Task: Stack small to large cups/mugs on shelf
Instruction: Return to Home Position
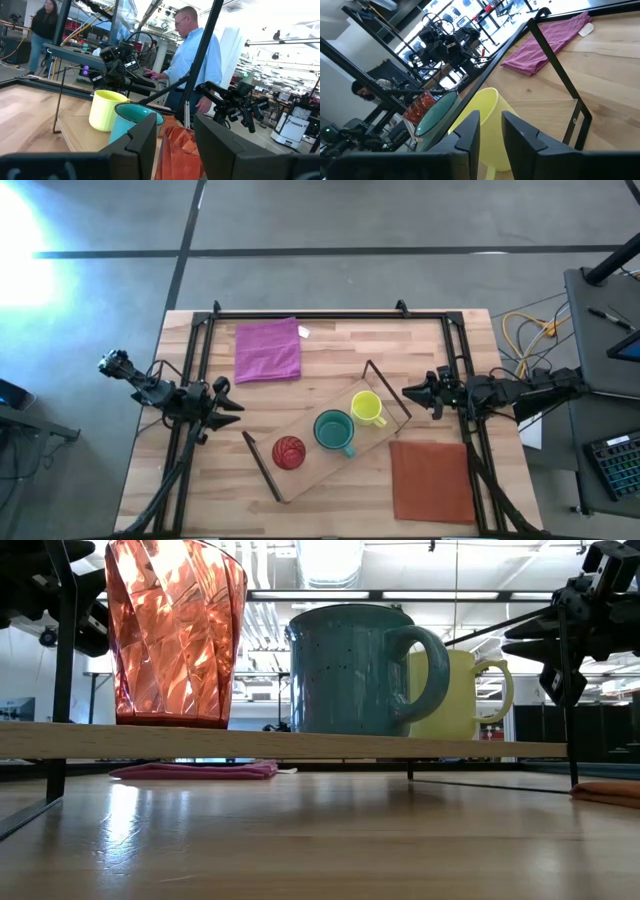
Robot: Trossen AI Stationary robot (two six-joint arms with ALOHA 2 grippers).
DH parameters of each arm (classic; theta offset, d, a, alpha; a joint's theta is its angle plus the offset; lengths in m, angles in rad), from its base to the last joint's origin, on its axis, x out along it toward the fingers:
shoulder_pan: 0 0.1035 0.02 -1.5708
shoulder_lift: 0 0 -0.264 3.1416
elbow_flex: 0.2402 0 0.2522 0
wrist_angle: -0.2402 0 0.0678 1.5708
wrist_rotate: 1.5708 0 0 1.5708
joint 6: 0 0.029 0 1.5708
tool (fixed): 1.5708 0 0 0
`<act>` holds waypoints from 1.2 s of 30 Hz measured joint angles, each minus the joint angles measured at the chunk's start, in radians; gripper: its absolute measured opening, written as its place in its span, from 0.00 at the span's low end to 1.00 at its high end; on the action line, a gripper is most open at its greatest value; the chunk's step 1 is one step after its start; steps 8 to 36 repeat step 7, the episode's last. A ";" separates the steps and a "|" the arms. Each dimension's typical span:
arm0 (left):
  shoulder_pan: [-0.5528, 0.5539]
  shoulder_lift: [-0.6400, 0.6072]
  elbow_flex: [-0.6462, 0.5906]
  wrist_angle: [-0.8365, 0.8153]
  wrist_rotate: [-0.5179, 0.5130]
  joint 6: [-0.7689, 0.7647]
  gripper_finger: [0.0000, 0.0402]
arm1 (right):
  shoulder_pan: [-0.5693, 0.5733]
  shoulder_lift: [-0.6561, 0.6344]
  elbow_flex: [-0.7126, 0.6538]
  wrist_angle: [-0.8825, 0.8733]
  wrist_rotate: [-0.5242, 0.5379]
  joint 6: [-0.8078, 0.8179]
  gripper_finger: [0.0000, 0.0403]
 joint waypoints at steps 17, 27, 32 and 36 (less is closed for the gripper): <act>0.000 0.000 0.000 0.000 0.000 0.000 0.29 | 0.000 0.000 0.000 0.000 0.000 0.000 0.19; 0.000 0.000 0.000 0.000 0.000 0.000 0.29 | 0.000 0.000 0.000 0.000 0.000 0.000 0.19; 0.000 0.000 0.000 0.000 0.000 0.000 0.29 | 0.000 0.000 0.000 0.000 0.000 0.000 0.19; 0.000 0.000 0.000 0.000 0.000 0.000 0.29 | 0.000 0.000 0.000 0.000 0.000 0.000 0.19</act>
